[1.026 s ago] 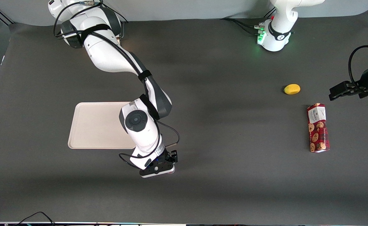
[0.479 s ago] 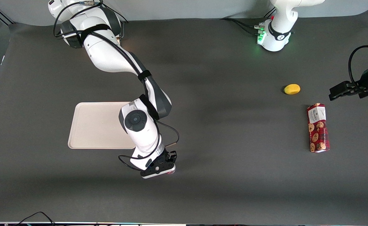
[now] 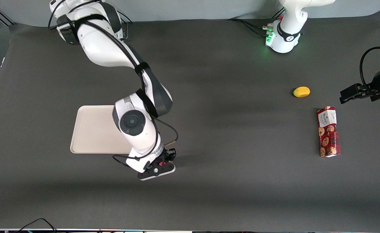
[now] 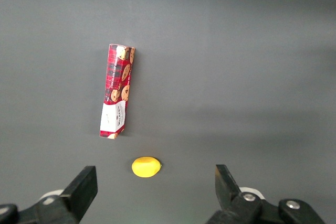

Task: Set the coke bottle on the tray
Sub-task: 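Lift the bottle and carry it onto the white tray's corner, then lower the bottle onto the tray and open the right gripper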

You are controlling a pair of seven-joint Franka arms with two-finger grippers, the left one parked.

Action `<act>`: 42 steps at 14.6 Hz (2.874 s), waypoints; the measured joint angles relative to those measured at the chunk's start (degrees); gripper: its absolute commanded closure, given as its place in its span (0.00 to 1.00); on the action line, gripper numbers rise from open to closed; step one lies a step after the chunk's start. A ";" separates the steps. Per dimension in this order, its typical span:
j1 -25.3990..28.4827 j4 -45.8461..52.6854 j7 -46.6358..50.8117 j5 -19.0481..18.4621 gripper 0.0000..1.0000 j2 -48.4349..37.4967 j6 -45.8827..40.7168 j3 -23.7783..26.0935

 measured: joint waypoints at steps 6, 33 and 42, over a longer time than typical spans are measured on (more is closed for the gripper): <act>0.32 0.55 -1.17 0.08 1.00 -14.31 -19.37 0.52; -24.80 -71.12 -38.80 -9.09 1.00 -42.91 29.72 -2.52; -27.27 -73.08 -46.73 1.45 1.00 -40.16 32.33 -2.53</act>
